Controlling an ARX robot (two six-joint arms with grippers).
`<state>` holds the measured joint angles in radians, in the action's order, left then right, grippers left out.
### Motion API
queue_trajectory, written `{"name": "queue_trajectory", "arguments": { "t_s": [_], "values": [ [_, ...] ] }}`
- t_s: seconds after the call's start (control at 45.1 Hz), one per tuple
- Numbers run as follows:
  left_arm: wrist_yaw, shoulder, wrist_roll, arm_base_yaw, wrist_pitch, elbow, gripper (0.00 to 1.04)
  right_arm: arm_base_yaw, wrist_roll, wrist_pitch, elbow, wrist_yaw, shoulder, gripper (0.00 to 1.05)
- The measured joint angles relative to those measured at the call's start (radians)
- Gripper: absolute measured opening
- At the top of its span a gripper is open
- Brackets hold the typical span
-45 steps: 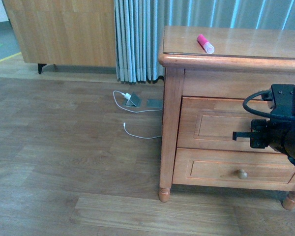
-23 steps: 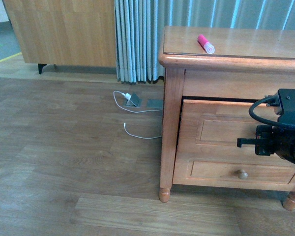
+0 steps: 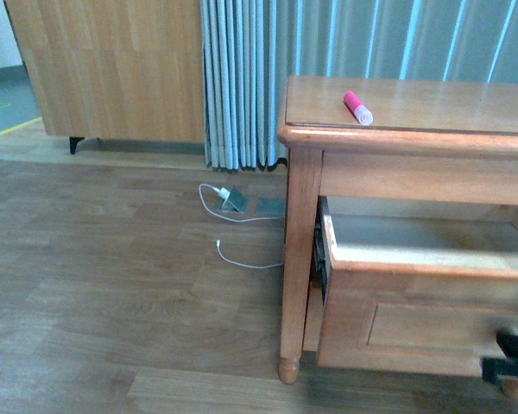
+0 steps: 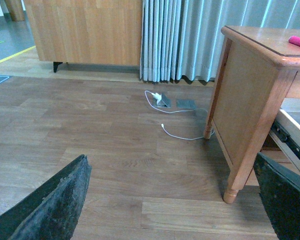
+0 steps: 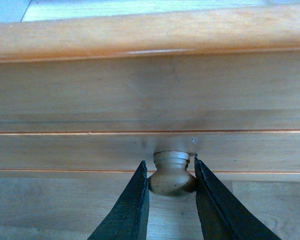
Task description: Place pink marker in drawer with both arms
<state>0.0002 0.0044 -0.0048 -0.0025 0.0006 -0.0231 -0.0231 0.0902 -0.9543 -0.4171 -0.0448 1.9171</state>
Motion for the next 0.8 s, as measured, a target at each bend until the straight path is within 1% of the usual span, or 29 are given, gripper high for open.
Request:
{"name": "queue_trajectory", "arguments": {
  "t_s": [0.044, 0.067, 0.089, 0.111, 0.133, 0.244, 0.266, 0.311, 0.4, 0.51, 0.533, 0.599, 0.71, 0.799],
  "values": [
    [0.000, 0.000, 0.000, 0.000, 0.000, 0.000, 0.99, 0.005, 0.000, 0.000, 0.029, -0.010, -0.018, 0.21],
    [0.000, 0.000, 0.000, 0.000, 0.000, 0.000, 0.99, 0.009, -0.006, 0.000, 0.043, -0.013, -0.028, 0.23],
    [0.000, 0.000, 0.000, 0.000, 0.000, 0.000, 0.99, 0.010, -0.008, 0.000, 0.049, -0.014, -0.033, 0.26],
    [0.000, 0.000, 0.000, 0.000, 0.000, 0.000, 0.99, 0.013, -0.009, 0.002, 0.060, -0.017, -0.041, 0.33],
    [0.000, 0.000, 0.000, 0.000, 0.000, 0.000, 0.99, 0.013, -0.010, 0.002, 0.062, -0.018, -0.042, 0.34],
    [0.000, 0.000, 0.000, 0.000, 0.000, 0.000, 0.99, 0.034, -0.016, 0.051, 0.109, -0.048, -0.085, 0.53],
    [0.000, 0.000, 0.000, 0.000, 0.000, 0.000, 0.99, 0.042, -0.016, 0.079, 0.117, -0.057, -0.111, 0.59],
    [0.000, 0.000, 0.000, 0.000, 0.000, 0.000, 0.99, 0.055, -0.018, 0.123, 0.126, -0.074, -0.160, 0.66],
    [0.000, 0.000, 0.000, 0.000, 0.000, 0.000, 0.99, 0.080, -0.020, 0.212, 0.135, -0.113, -0.263, 0.76],
    [0.000, 0.000, 0.000, 0.000, 0.000, 0.000, 0.99, 0.133, -0.027, 0.402, 0.138, -0.180, -0.483, 0.94],
    [0.000, 0.000, 0.000, 0.000, 0.000, 0.000, 0.99, 0.151, -0.027, 0.463, 0.138, -0.201, -0.554, 0.98],
    [0.000, 0.000, 0.000, 0.000, 0.000, 0.000, 0.99, 0.191, -0.027, 0.607, 0.136, -0.252, -0.723, 0.96],
    [0.000, 0.000, 0.000, 0.000, 0.000, 0.000, 0.99, 0.252, -0.029, 0.816, 0.111, -0.339, -0.969, 0.96],
    [0.000, 0.000, 0.000, 0.000, 0.000, 0.000, 0.99, 0.291, -0.031, 0.927, 0.087, -0.395, -1.099, 0.96]
  ]
}}
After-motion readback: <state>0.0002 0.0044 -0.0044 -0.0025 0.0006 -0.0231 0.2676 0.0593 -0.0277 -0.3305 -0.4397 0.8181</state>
